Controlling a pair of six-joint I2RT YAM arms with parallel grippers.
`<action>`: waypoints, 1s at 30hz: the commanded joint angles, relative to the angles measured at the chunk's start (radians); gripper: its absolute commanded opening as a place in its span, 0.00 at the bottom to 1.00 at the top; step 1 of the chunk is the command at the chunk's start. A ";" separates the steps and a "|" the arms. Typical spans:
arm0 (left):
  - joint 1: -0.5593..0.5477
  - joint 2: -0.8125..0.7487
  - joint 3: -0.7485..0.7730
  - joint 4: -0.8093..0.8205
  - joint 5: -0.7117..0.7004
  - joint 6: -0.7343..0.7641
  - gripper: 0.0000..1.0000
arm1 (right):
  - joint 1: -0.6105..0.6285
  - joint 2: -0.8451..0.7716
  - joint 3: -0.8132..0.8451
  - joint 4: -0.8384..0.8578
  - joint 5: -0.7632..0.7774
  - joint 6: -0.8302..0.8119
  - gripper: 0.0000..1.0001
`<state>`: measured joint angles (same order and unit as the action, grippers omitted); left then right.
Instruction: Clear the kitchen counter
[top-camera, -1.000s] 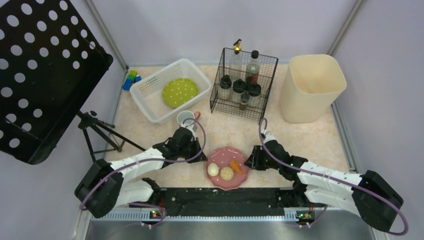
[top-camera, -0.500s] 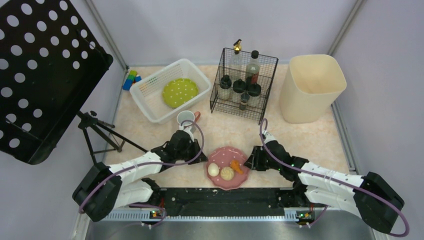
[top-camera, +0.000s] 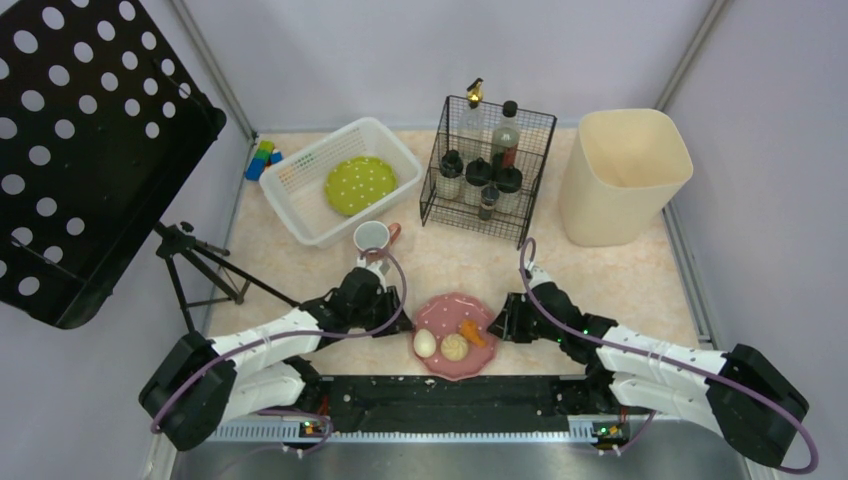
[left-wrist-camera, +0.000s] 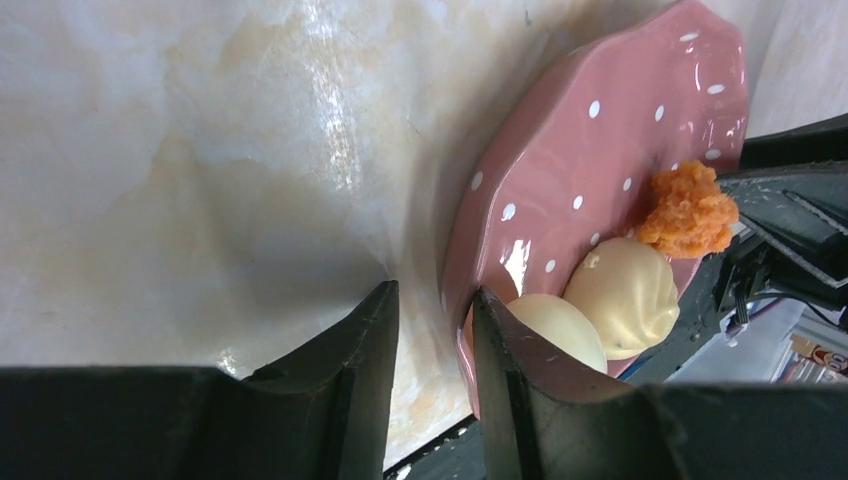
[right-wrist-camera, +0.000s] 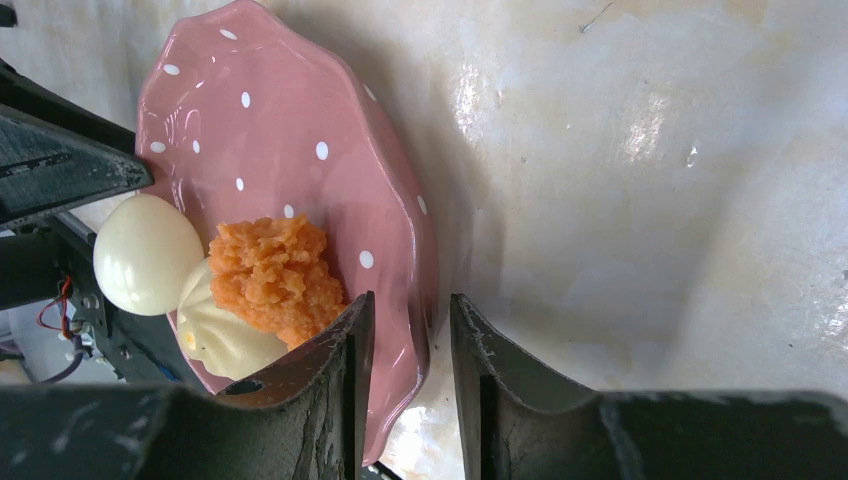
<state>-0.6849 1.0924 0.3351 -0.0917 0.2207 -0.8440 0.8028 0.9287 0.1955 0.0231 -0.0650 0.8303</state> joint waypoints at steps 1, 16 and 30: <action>-0.026 -0.010 -0.036 -0.065 0.003 0.011 0.38 | -0.005 -0.009 -0.023 0.023 -0.008 0.003 0.33; -0.064 0.073 -0.025 -0.016 -0.015 -0.005 0.08 | -0.004 -0.007 -0.045 0.050 -0.013 0.009 0.33; -0.064 0.095 -0.067 -0.014 -0.087 -0.012 0.00 | -0.005 -0.016 -0.075 0.061 -0.040 0.032 0.36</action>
<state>-0.7414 1.1561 0.3286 -0.0231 0.2382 -0.8715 0.8028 0.9230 0.1524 0.1081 -0.0883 0.8528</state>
